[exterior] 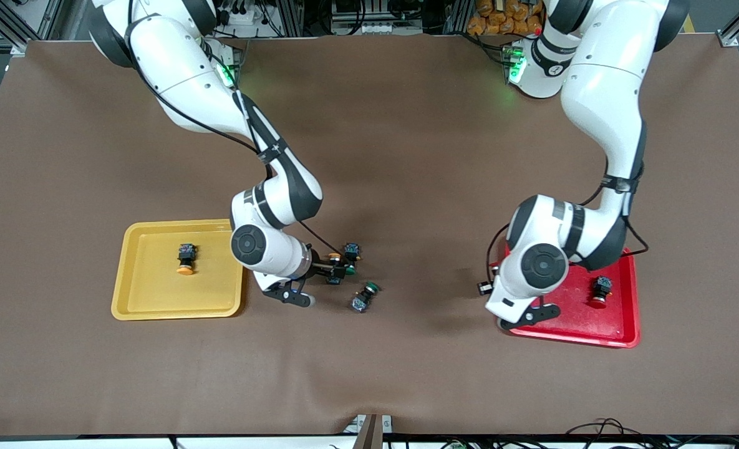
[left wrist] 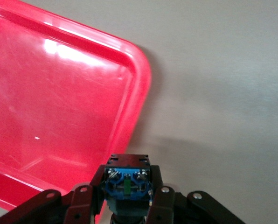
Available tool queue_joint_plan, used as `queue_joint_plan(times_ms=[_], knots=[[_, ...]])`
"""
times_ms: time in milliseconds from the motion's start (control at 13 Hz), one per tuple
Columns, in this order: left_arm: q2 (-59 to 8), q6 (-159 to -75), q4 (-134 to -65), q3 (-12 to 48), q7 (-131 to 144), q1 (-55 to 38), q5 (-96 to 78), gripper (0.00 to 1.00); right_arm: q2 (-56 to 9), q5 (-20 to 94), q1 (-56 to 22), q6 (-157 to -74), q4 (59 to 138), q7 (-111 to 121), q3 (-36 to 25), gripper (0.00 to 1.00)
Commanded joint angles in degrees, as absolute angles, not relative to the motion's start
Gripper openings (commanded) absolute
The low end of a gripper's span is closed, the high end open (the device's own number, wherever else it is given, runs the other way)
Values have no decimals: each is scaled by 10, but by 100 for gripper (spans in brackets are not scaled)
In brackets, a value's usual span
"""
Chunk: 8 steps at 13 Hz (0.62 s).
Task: Place red and yellow buttons in trays
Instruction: 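Place the red button in the red tray while the right gripper grasps yellow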
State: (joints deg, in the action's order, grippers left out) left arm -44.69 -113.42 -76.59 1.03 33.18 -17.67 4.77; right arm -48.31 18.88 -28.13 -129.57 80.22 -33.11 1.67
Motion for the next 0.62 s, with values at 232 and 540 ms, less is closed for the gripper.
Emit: queue_joint_plan(times_ms=[232,540], knots=[[-434,-1117,-787,12,223,-123,51,0,-482,156,-292,-1278,810,-337,11,100],[-451,-1138,-787,12,189,-92,52,0,-494,156,-301,-1282,809,-340,11,100]])
